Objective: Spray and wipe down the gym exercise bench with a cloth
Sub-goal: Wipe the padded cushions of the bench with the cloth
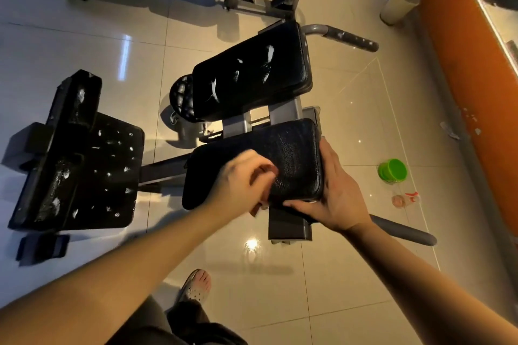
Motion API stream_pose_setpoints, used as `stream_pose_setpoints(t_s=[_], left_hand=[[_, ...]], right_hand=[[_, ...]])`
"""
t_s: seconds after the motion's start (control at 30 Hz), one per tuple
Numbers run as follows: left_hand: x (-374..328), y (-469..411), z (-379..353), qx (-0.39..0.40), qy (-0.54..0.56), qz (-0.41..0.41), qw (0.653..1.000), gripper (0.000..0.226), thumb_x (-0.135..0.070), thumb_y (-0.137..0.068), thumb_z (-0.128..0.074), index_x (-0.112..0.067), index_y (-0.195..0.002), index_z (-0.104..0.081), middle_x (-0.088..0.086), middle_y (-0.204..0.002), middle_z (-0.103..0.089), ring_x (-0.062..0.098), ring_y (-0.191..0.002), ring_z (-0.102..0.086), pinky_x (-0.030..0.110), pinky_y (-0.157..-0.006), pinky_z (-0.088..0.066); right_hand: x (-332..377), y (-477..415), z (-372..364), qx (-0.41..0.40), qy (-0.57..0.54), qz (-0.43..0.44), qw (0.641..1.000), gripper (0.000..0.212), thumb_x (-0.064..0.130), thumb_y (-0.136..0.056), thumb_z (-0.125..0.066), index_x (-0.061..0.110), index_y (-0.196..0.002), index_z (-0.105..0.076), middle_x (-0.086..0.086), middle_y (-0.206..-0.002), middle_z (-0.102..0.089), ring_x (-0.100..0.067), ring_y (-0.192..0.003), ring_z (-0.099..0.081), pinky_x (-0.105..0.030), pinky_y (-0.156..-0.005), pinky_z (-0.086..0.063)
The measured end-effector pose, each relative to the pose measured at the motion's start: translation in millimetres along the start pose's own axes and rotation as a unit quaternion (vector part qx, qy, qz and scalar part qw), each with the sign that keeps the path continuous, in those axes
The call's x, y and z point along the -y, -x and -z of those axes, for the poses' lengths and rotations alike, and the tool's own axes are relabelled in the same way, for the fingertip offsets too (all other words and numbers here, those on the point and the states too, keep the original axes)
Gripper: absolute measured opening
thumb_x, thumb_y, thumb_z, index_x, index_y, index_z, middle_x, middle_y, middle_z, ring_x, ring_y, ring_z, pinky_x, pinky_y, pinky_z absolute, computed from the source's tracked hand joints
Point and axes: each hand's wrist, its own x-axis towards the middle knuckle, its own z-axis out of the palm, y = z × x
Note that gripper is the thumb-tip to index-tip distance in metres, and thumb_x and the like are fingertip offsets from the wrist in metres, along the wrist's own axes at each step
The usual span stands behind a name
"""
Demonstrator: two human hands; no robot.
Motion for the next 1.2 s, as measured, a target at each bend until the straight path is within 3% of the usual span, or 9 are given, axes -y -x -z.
stream_pose_setpoints(t_s=[0.1,0.17,0.4,0.5,0.7,0.8,0.93,1.03,1.2], left_hand=[[38.3,-23.7,14.0,-0.071,-0.045,0.159,0.984,0.016,-0.025,-0.095,-0.068,-0.015,-0.108,-0.072,0.000,-0.108,-0.066,0.022,-0.106,-0.061,0.032,-0.091,-0.047],[24.1,-31.7,7.0,-0.087,-0.037,0.180,0.979,0.018,-0.027,-0.096,-0.067,-0.016,-0.110,-0.072,0.000,-0.109,-0.067,0.021,-0.106,-0.061,0.034,-0.091,-0.049],[-54.4,4.8,-21.0,-0.007,0.056,-0.021,0.998,0.016,-0.024,-0.097,-0.067,-0.018,-0.112,-0.070,-0.009,-0.104,-0.060,0.006,-0.096,-0.060,0.020,-0.085,-0.053],[-0.5,16.6,-2.5,-0.033,0.019,0.053,0.998,0.016,-0.026,-0.097,-0.067,-0.018,-0.110,-0.071,-0.007,-0.102,-0.061,0.011,-0.097,-0.060,0.033,-0.089,-0.054],[85.5,25.9,36.3,-0.077,-0.072,0.279,0.954,0.020,-0.026,-0.096,-0.067,-0.017,-0.112,-0.073,0.004,-0.110,-0.067,0.028,-0.109,-0.060,0.037,-0.089,-0.048],[30.8,5.1,12.0,-0.099,-0.016,0.231,0.968,0.018,-0.026,-0.095,-0.068,-0.015,-0.108,-0.074,-0.001,-0.102,-0.064,0.022,-0.100,-0.062,0.031,-0.083,-0.046],[-49.7,1.7,-19.4,-0.055,0.058,0.093,0.992,0.019,-0.026,-0.096,-0.068,-0.018,-0.114,-0.072,-0.007,-0.104,-0.060,0.010,-0.096,-0.059,0.019,-0.083,-0.049],[-36.5,25.1,-13.5,-0.028,0.045,0.041,0.998,0.019,-0.024,-0.098,-0.066,-0.017,-0.115,-0.071,-0.008,-0.104,-0.059,0.007,-0.094,-0.058,0.014,-0.082,-0.048],[83.5,35.5,29.2,-0.082,-0.063,0.251,0.962,0.020,-0.030,-0.098,-0.064,-0.021,-0.115,-0.070,-0.001,-0.110,-0.064,0.020,-0.107,-0.061,0.036,-0.091,-0.053]], right_hand=[[-2.5,1.1,-1.0,0.001,0.000,0.002,1.000,0.130,0.075,-0.069,-0.078,0.022,-0.163,-0.007,0.008,-0.164,-0.026,-0.002,-0.128,-0.045,-0.016,-0.096,-0.044],[-4.0,1.4,-0.9,0.000,0.002,0.000,1.000,0.130,0.077,-0.069,-0.077,0.022,-0.164,-0.006,0.009,-0.166,-0.023,-0.009,-0.134,-0.048,-0.025,-0.099,-0.050],[-3.6,0.7,-1.1,0.002,-0.014,-0.005,1.000,0.126,0.077,-0.069,-0.074,0.023,-0.163,-0.009,0.006,-0.165,-0.027,-0.011,-0.128,-0.054,-0.034,-0.093,-0.058],[-3.8,1.1,-1.5,-0.003,-0.008,-0.002,1.000,0.127,0.077,-0.069,-0.075,0.022,-0.163,-0.009,0.008,-0.163,-0.028,-0.006,-0.129,-0.049,-0.023,-0.097,-0.051],[-6.6,1.9,-2.9,0.001,-0.004,0.001,1.000,0.129,0.074,-0.069,-0.077,0.022,-0.163,-0.007,0.009,-0.165,-0.025,-0.016,-0.131,-0.054,-0.034,-0.097,-0.056],[-3.9,1.6,-1.3,0.001,-0.014,0.000,1.000,0.128,0.072,-0.069,-0.079,0.023,-0.163,-0.008,0.011,-0.164,-0.027,-0.011,-0.131,-0.052,-0.030,-0.097,-0.055],[3.5,1.4,-1.4,0.001,-0.023,-0.003,1.000,0.122,0.062,-0.068,-0.088,0.029,-0.160,-0.015,0.011,-0.158,-0.033,-0.002,-0.119,-0.052,-0.006,-0.087,-0.046],[4.6,1.7,-1.3,0.002,-0.030,-0.002,1.000,0.118,0.068,-0.069,-0.082,0.032,-0.159,-0.014,0.013,-0.154,-0.034,0.000,-0.115,-0.051,-0.002,-0.083,-0.044],[-3.9,1.2,-3.3,0.001,-0.017,0.001,1.000,0.125,0.072,-0.069,-0.076,0.022,-0.162,-0.011,0.009,-0.161,-0.030,-0.009,-0.124,-0.054,-0.023,-0.090,-0.055]])
